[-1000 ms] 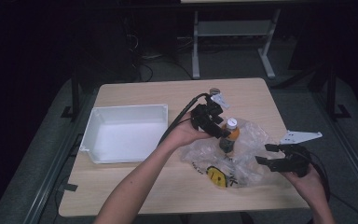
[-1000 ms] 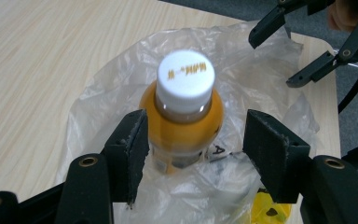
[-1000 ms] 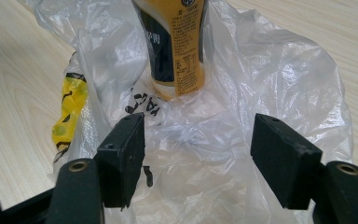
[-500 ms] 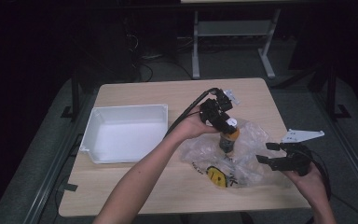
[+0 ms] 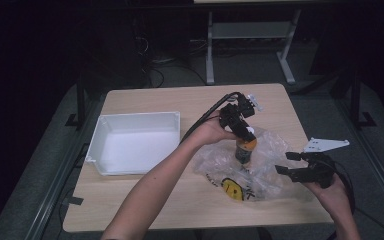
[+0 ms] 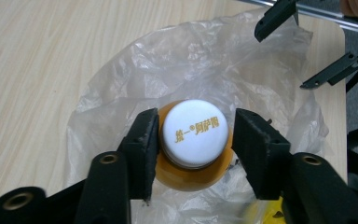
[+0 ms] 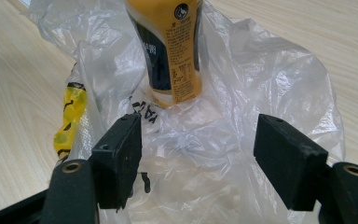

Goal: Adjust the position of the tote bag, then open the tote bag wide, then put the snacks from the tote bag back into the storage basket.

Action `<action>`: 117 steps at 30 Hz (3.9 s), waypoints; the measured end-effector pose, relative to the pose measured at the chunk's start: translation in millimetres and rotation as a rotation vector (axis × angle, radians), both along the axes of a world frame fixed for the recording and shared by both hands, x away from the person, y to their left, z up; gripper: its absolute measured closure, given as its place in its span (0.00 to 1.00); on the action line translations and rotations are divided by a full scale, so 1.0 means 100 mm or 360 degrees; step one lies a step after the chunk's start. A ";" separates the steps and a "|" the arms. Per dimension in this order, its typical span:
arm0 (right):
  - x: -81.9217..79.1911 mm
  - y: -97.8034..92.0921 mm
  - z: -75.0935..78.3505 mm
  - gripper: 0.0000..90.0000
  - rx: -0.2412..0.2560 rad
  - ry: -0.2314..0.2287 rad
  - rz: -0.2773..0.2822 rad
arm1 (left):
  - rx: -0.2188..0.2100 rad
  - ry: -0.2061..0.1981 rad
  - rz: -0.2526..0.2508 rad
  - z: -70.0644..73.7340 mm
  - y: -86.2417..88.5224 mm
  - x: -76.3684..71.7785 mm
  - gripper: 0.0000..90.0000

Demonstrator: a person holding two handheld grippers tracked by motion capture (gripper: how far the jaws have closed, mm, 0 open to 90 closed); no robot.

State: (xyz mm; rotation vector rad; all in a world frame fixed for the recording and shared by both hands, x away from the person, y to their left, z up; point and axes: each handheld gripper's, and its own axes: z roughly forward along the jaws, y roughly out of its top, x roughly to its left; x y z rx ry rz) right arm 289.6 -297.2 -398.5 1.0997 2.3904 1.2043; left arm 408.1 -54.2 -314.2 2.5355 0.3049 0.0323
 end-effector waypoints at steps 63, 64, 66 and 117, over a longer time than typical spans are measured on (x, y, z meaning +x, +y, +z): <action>-0.01 -0.09 0.01 0.30 0.0034 -0.0027 -0.0054 | -0.0015 -0.0084 0.0083 0.50 -0.01 -0.16 0.66; -0.01 -0.10 0.01 0.30 0.0038 -0.0031 -0.0057 | -0.0022 -0.0082 0.0087 0.52 0.00 -0.16 0.66; 0.00 -0.10 0.02 0.30 0.0039 -0.0033 -0.0058 | -0.0019 -0.0093 0.0089 0.55 0.02 -0.18 0.66; -0.01 0.01 0.03 0.28 0.0007 -0.0042 -0.0077 | -0.0038 -0.0226 0.0296 1.22 1.10 -0.33 0.66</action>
